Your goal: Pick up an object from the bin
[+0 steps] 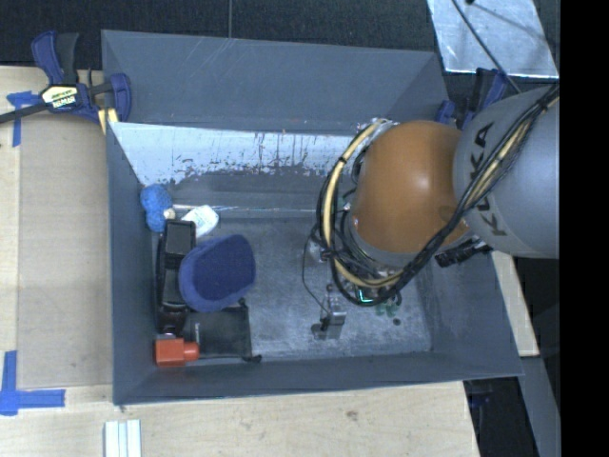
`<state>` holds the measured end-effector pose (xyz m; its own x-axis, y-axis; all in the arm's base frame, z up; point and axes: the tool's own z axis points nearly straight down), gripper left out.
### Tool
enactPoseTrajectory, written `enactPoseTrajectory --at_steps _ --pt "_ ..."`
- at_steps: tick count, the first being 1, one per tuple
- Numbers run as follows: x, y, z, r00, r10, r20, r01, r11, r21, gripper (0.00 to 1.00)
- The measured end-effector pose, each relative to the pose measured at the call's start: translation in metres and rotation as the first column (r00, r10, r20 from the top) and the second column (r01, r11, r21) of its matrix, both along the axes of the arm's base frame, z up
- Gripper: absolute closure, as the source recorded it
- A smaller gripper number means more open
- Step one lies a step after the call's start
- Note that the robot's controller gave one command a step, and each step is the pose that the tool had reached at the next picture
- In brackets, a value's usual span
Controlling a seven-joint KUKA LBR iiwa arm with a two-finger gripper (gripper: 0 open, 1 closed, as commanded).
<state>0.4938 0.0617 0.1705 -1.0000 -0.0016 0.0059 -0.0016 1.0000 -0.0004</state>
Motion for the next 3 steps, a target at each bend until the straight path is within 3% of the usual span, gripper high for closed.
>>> enactPoseTrajectory --at_steps 1,2,3 --pt "0.043 0.096 -0.101 0.993 0.117 0.016 -0.117 0.993 0.001 0.00" --pt "0.042 0.094 -0.099 0.994 0.111 0.013 -0.111 0.994 0.002 1.00" --pt "0.009 0.088 0.048 0.997 0.071 0.016 -0.071 0.997 0.003 1.00"
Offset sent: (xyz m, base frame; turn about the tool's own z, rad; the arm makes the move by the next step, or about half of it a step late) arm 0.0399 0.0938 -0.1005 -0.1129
